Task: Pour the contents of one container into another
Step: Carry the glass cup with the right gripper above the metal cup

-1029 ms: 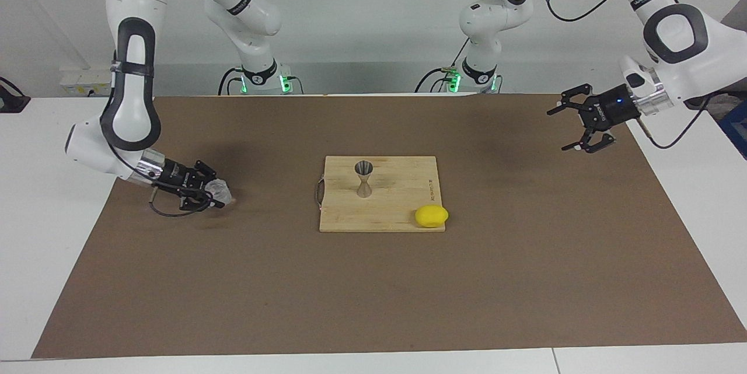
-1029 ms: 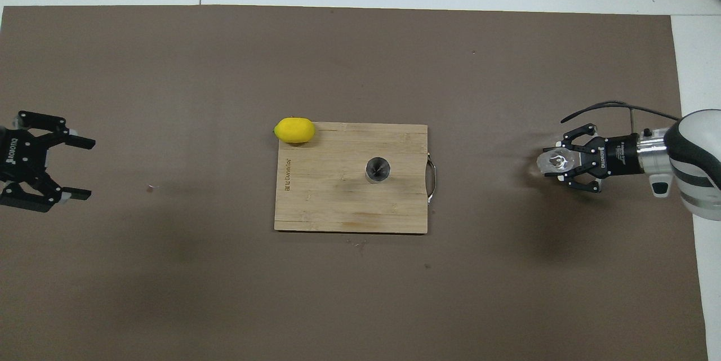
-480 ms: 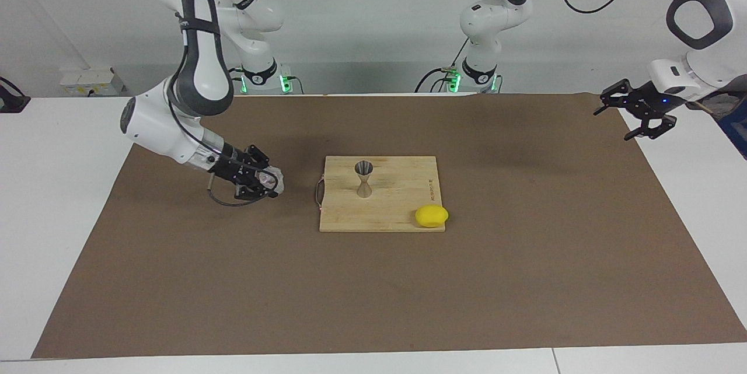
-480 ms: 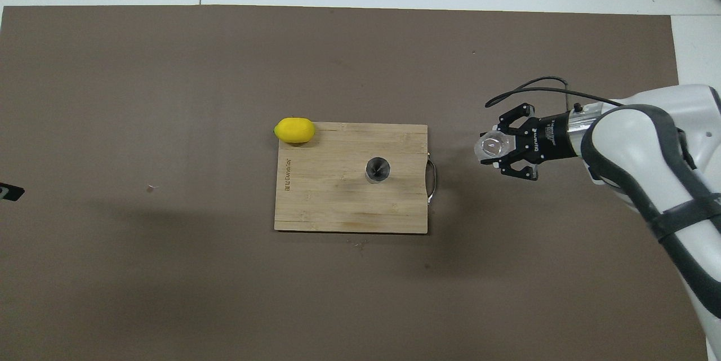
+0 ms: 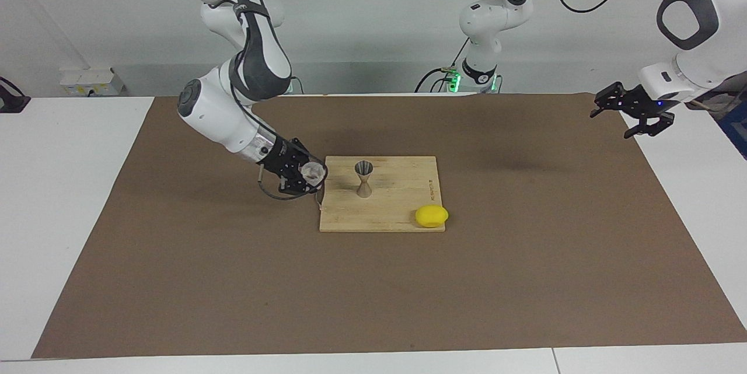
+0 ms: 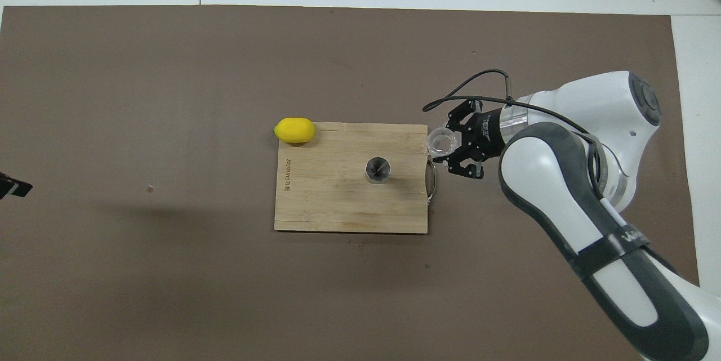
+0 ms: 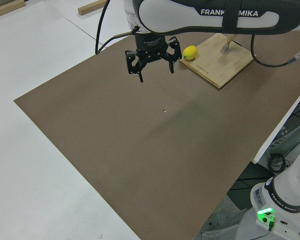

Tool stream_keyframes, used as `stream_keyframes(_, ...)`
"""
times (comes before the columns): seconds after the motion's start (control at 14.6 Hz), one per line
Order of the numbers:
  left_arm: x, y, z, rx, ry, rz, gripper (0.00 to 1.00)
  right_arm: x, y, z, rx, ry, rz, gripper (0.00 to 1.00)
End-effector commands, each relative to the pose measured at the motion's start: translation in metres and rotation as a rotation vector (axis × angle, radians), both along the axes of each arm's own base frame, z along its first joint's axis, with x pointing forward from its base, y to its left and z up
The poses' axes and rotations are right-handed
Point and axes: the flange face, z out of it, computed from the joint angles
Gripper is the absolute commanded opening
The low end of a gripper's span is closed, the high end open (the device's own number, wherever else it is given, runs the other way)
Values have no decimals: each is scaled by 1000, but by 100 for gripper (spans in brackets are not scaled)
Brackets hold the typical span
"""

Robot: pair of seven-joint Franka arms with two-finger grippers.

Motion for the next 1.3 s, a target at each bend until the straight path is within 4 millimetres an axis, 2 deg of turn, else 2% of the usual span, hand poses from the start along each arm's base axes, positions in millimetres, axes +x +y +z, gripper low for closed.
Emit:
stream_keyframes(0.0, -4, -3, 13, 30, -10, 6, 100, 3, 20, 15, -60, -16, -3, 0)
stream_keyframes(0.27, -6, -3, 18, 32, -17, 7, 100, -3, 49, 21, -136, -33, 31, 0)
stream_keyframes(0.69, -7, -3, 20, 34, -22, 7, 100, -10, 74, 22, -194, -67, 81, 0)
stream_keyframes(1.03, -9, -4, 24, 35, -28, 7, 100, -12, 106, 18, -284, -98, 124, 0)
stream_keyframes(1.23, -10, -4, 27, 36, -31, 7, 100, -13, 108, 17, -315, -112, 144, 0)
